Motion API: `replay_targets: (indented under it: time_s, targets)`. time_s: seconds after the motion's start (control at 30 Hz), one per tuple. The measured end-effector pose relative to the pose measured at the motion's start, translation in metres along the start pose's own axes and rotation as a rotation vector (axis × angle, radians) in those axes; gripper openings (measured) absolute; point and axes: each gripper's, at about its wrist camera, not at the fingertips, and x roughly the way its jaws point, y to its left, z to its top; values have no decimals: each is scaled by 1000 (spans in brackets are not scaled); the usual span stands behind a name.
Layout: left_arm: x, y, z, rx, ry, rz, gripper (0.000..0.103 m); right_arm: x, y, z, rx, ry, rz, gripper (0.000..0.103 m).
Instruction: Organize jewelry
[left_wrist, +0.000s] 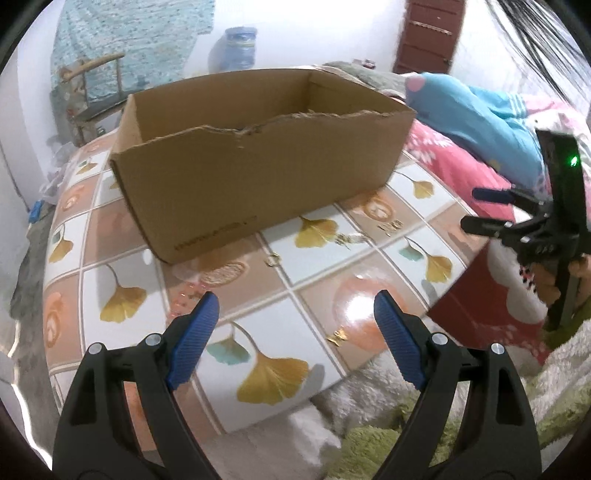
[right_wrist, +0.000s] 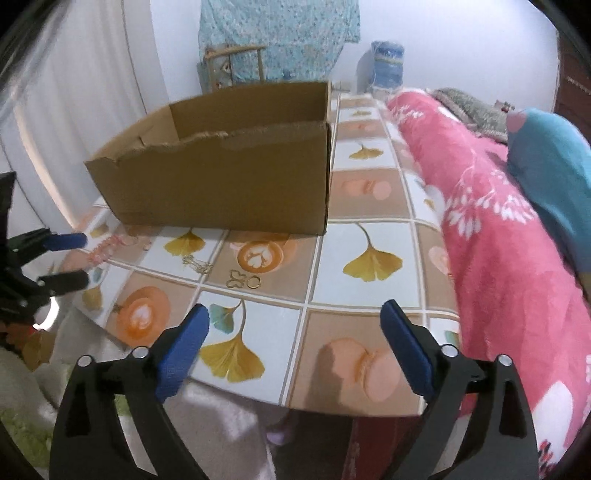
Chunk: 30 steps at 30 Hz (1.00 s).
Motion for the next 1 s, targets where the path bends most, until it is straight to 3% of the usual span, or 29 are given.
replay_targets:
  time_s: [0.27,0.37,0.47,0.67,0.8,1.0]
  targets:
    - [6,-31,-19,133,39,42,81,-3,20,-12,-29,41,25,92]
    - [7,-39,-22,167,44,64,68,2,28,-13,-8,43,74,92]
    - [6,-43,-26,159,50,32,54,5,38,-12,6,40,140,92]
    - [12,-49,-30,186,67,12,21,14,53,-9,8,53,191,92]
    - [22,-50,-31,222,96,42,9,18,56,-8,18,54,207,92]
    - [26,-52,-29,264,100,51,4,24,53,-5,43,62,220,92]
